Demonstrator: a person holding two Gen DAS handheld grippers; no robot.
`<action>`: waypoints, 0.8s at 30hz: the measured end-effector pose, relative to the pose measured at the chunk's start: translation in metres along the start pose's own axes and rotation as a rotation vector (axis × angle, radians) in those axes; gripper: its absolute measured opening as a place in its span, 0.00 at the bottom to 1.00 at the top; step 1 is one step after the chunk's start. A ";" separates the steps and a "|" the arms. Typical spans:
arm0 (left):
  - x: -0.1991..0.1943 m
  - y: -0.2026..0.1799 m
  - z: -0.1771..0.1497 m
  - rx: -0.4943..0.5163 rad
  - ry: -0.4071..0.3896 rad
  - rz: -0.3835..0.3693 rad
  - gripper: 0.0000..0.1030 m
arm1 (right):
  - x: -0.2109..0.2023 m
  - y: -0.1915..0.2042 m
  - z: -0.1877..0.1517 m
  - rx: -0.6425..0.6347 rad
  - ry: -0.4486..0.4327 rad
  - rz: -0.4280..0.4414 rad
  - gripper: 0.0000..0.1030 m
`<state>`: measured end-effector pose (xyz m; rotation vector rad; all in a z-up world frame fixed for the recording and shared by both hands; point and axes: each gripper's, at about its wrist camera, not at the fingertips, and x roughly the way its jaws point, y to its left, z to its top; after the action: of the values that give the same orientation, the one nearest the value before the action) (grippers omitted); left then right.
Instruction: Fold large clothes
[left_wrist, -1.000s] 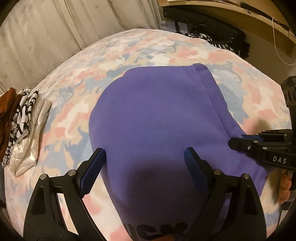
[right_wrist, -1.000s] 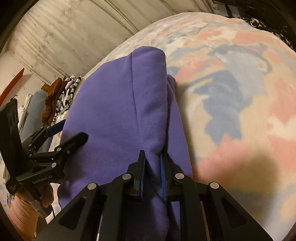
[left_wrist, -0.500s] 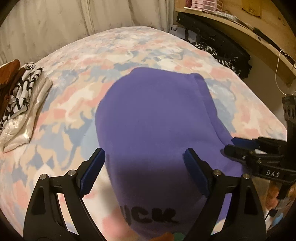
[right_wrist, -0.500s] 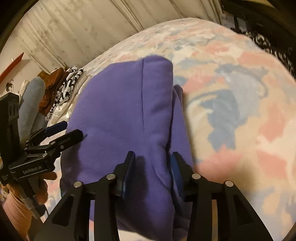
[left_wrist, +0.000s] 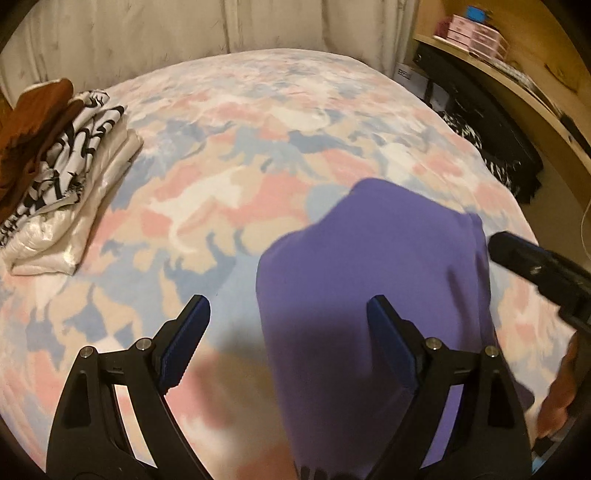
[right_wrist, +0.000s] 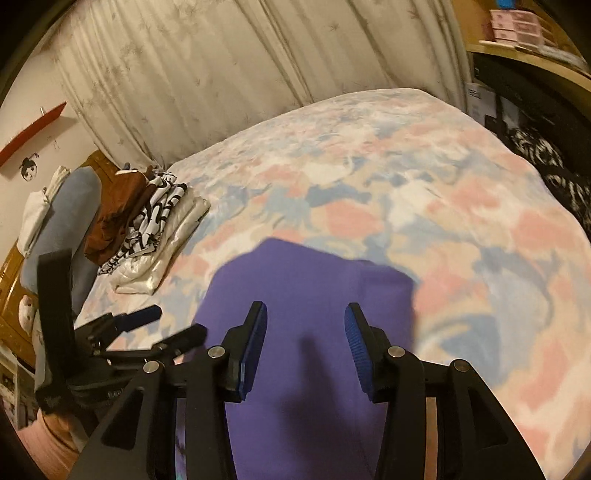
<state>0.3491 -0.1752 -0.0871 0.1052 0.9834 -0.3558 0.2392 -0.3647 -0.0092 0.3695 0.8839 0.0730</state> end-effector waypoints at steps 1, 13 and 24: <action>0.005 -0.001 0.004 0.000 0.001 0.002 0.84 | 0.010 0.003 0.006 0.003 0.012 0.004 0.43; 0.048 -0.016 0.010 0.024 0.010 0.016 0.89 | 0.100 -0.038 -0.010 0.018 0.112 -0.103 0.39; 0.051 -0.016 0.012 0.032 -0.007 0.037 0.96 | 0.116 -0.042 -0.022 -0.049 0.085 -0.151 0.39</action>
<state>0.3792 -0.2058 -0.1213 0.1507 0.9677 -0.3372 0.2929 -0.3728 -0.1225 0.2540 0.9895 -0.0295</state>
